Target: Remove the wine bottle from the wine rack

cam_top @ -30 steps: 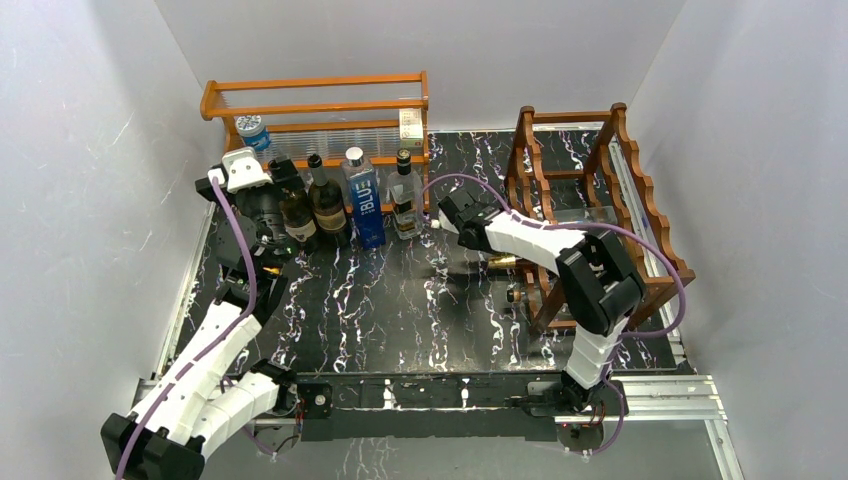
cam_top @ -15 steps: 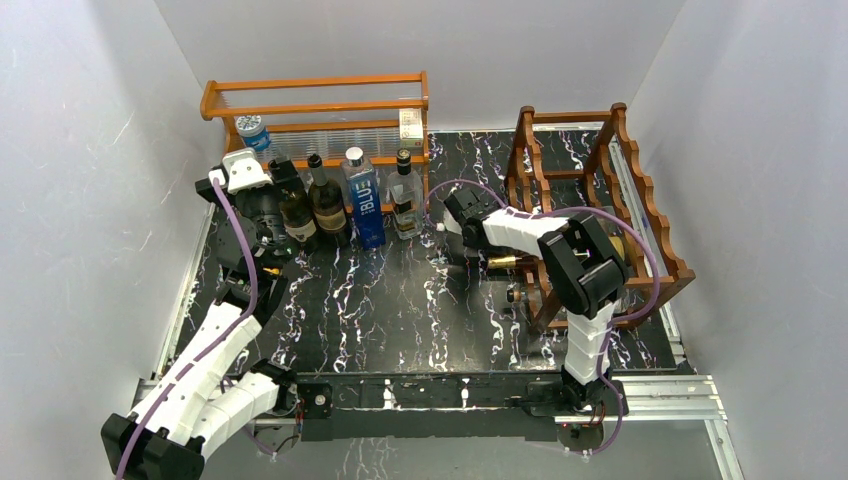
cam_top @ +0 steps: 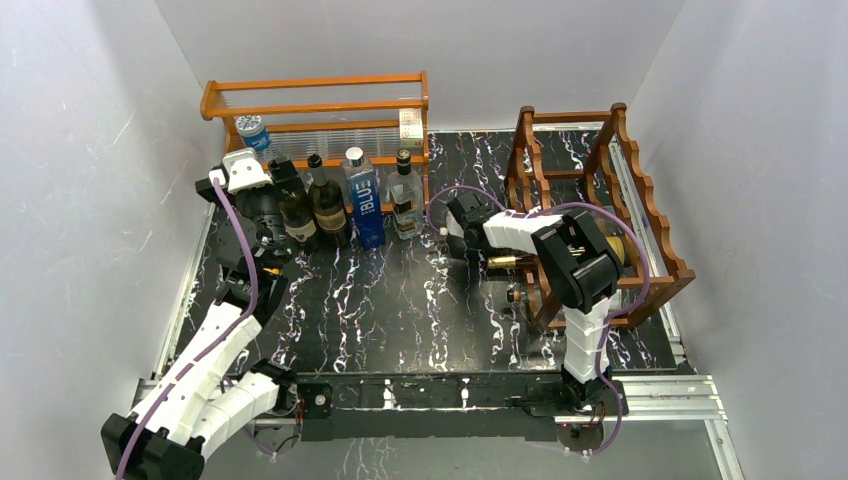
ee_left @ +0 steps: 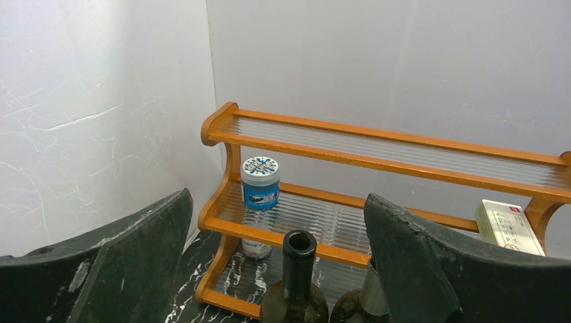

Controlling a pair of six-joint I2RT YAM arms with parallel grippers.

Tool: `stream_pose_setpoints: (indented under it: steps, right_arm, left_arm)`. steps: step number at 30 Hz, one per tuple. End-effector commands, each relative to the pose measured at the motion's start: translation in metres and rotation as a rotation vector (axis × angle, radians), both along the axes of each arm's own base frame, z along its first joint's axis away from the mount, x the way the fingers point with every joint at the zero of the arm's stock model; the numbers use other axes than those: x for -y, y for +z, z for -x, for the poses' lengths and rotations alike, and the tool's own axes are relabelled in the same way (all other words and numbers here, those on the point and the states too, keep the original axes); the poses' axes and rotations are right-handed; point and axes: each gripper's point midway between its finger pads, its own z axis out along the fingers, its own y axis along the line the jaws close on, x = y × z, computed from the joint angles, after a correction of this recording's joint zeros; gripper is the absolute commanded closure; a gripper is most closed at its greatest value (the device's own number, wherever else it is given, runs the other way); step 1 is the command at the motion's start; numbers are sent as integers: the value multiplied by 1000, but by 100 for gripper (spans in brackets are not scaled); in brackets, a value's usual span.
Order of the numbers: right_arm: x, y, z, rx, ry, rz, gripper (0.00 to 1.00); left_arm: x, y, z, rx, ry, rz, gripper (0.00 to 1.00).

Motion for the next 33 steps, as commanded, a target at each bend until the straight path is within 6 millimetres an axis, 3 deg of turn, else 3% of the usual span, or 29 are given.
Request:
stream_pose_setpoints:
  steps: [1,5,11,20,33]
  right_arm:
    - [1,4,-5,31,2,-11,41]
    - [1,4,-8,42,5,-11,42]
    - [-2,11,-10,62,18,-27,58]
    - [-23,27,-3,70,94,-94,73]
    - [-69,38,28,44,244,-142,83]
  left_arm:
    - [-3,15,7,63,1,25,2]
    - [-2,15,6,61,0,24,2]
    - [-2,15,6,63,-1,25,2]
    - [0,14,4,56,-8,22,2]
    - [1,11,2,47,-12,23,2]
